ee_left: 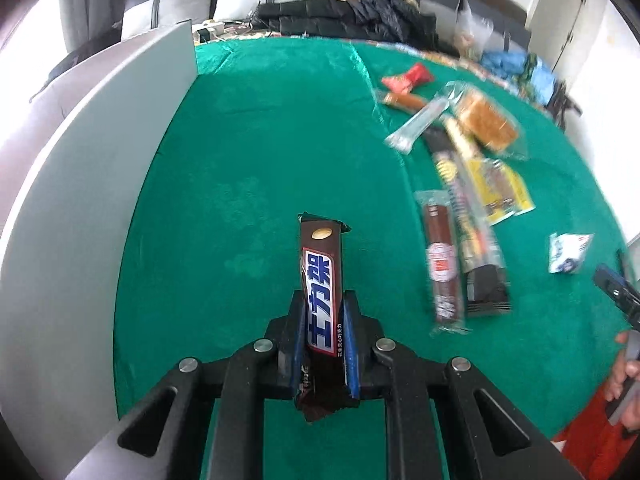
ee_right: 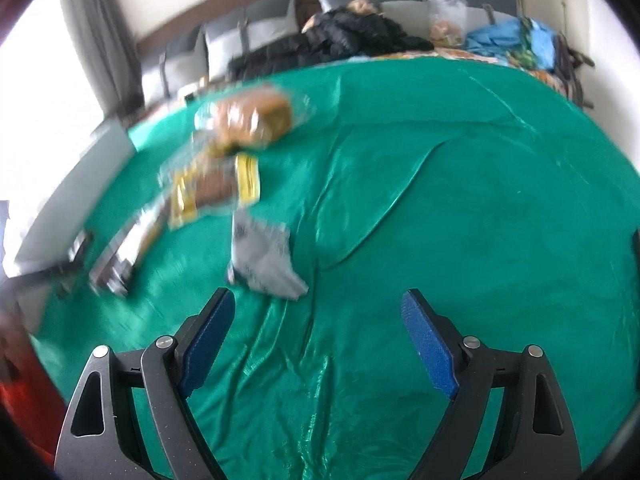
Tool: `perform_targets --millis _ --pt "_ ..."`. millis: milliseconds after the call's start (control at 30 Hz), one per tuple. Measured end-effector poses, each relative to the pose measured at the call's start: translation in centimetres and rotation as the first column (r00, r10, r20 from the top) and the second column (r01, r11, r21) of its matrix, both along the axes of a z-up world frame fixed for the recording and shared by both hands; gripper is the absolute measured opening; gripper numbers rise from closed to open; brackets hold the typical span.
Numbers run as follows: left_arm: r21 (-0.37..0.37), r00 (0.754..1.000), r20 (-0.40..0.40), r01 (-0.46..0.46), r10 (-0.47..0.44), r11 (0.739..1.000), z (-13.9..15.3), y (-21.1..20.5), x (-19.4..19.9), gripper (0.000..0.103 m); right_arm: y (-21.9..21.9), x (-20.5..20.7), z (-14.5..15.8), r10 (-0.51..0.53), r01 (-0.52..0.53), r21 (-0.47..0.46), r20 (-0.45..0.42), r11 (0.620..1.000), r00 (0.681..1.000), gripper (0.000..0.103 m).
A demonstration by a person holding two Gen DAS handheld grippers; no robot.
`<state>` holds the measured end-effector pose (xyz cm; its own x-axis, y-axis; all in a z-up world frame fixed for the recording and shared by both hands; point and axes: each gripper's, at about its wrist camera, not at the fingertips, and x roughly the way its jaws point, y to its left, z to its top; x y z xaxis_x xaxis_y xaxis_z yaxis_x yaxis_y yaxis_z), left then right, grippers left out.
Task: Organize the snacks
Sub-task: 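Carry the chocolate bar into the box with the left gripper while the right gripper grasps the white snack bag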
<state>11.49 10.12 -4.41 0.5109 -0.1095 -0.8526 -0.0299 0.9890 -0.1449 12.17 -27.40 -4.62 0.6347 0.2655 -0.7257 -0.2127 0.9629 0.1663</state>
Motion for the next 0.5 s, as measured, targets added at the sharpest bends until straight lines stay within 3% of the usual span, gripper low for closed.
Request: perform_targets --millis 167,367,400,433,500 --pt "-0.060 0.999 0.032 0.014 -0.012 0.998 1.3 -0.4 -1.3 0.016 4.4 1.8 1.2 0.155 -0.154 -0.037 0.011 0.987 0.988 0.088" --pt "-0.101 0.996 0.081 0.030 -0.022 0.994 4.0 -0.6 -2.0 0.016 9.6 3.6 -1.1 0.244 -0.254 -0.211 -0.075 0.944 0.967 0.086" --pt "-0.105 0.996 0.086 0.032 -0.023 0.994 4.3 -0.5 -2.2 0.016 9.6 3.6 -1.3 0.245 -0.257 -0.215 -0.084 0.942 0.966 0.069" --pt "-0.108 0.996 0.089 0.033 -0.023 0.994 4.5 -0.5 -2.3 0.016 9.5 3.6 -1.6 0.242 -0.258 -0.213 -0.097 0.942 0.965 0.044" --pt "-0.119 0.996 0.091 0.031 -0.020 0.992 4.9 -0.3 -2.4 0.016 8.8 3.4 -1.5 0.221 -0.238 -0.192 -0.103 0.952 0.970 0.038"
